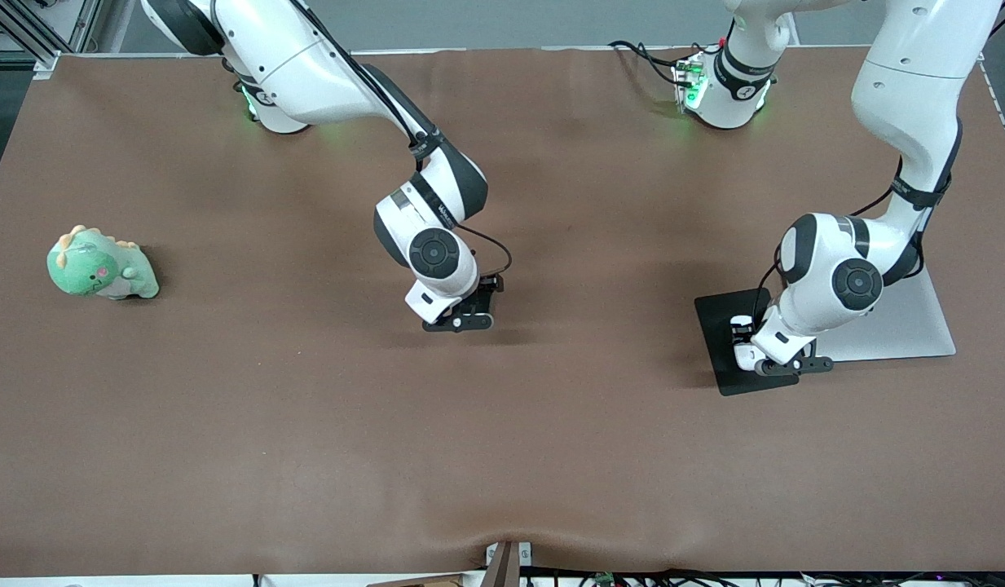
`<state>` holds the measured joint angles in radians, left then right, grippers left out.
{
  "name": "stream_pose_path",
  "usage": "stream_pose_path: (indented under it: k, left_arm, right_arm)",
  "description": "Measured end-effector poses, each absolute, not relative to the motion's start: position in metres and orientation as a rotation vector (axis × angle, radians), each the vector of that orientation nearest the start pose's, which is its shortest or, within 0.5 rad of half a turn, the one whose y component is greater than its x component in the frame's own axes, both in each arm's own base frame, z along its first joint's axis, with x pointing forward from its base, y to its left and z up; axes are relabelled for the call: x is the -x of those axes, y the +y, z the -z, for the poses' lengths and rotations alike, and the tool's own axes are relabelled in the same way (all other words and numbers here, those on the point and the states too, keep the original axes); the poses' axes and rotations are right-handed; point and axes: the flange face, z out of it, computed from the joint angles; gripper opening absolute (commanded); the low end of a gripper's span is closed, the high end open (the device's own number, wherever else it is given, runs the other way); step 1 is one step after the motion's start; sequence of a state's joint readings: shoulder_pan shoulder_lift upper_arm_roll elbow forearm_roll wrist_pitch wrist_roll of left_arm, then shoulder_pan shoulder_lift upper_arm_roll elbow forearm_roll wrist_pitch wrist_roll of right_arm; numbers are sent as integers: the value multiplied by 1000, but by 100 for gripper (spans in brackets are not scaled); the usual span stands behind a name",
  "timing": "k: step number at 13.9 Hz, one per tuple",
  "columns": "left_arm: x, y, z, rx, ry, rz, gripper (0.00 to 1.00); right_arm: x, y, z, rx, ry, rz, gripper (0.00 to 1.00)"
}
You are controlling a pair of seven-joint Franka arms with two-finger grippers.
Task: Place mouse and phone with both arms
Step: 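Lower the mouse onto the pad while the right gripper grasps the phone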
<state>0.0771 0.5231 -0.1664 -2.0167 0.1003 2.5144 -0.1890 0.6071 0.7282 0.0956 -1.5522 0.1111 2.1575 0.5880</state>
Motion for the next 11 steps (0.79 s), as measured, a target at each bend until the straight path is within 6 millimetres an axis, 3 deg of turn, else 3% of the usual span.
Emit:
stream_pose_path:
  k: [6, 11]
  left_arm:
    - [-598, -53, -189, 3163, -63, -32, 67]
    - [-599, -45, -189, 3162, -76, -33, 70]
  right_arm:
    - [-532, 446, -183, 3070, 35, -261, 100]
    - [-529, 449, -174, 3071, 78, -259, 100]
